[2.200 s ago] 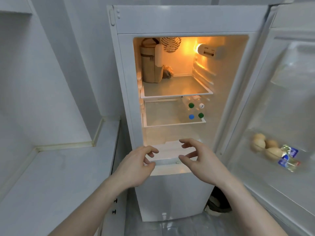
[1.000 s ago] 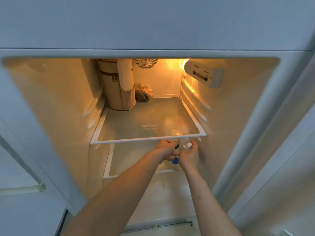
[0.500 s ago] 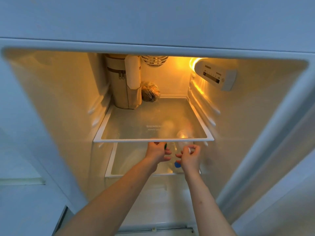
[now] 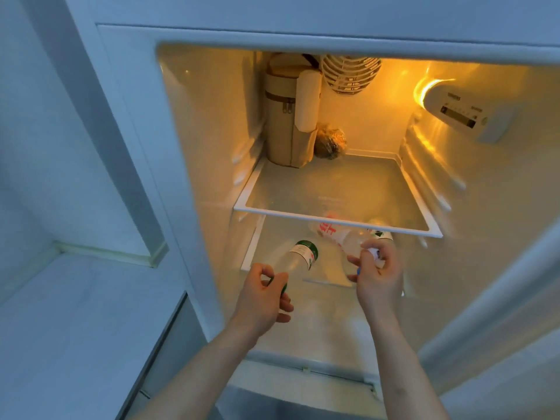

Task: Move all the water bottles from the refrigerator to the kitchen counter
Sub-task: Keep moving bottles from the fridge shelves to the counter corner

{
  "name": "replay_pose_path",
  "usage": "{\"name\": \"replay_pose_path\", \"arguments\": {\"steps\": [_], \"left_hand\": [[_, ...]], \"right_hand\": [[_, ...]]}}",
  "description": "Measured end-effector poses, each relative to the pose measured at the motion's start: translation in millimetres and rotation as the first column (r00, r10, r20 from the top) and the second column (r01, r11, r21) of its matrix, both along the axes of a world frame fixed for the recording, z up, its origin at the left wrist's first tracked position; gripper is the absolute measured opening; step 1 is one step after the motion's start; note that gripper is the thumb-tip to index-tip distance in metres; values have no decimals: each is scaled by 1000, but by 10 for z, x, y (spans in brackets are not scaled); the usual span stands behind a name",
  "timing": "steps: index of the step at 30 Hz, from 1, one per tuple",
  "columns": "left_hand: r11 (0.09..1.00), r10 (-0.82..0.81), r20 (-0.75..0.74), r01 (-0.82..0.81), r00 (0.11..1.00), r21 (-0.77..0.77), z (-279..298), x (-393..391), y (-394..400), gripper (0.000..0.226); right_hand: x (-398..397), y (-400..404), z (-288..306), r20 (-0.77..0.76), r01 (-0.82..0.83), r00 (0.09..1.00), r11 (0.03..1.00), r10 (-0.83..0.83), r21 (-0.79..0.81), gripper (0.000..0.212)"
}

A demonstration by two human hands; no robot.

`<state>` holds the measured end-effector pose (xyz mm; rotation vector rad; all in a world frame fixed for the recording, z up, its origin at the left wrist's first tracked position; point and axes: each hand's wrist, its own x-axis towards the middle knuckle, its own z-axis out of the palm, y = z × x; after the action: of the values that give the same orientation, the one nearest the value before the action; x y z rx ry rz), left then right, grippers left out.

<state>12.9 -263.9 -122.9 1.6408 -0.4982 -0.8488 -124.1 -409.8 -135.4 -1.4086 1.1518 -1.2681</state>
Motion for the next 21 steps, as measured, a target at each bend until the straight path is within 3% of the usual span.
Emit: {"name": "replay_pose_path", "arguments": {"steps": [11, 15, 21], "left_hand": [[986, 117, 155, -133, 981, 98, 150, -201, 1478, 15], [958, 167, 382, -241, 909, 154, 157, -311, 2282, 12], [891, 132, 583, -354, 801, 284, 70, -682, 3465, 13]], "right_hand": [[54, 847, 246, -127, -232, 966, 971, 225, -48, 18], [-39, 1298, 357, -254, -379, 900, 924, 354, -53, 20], [-191, 2372, 416, -377, -626, 701, 775, 606, 82, 13]]}}
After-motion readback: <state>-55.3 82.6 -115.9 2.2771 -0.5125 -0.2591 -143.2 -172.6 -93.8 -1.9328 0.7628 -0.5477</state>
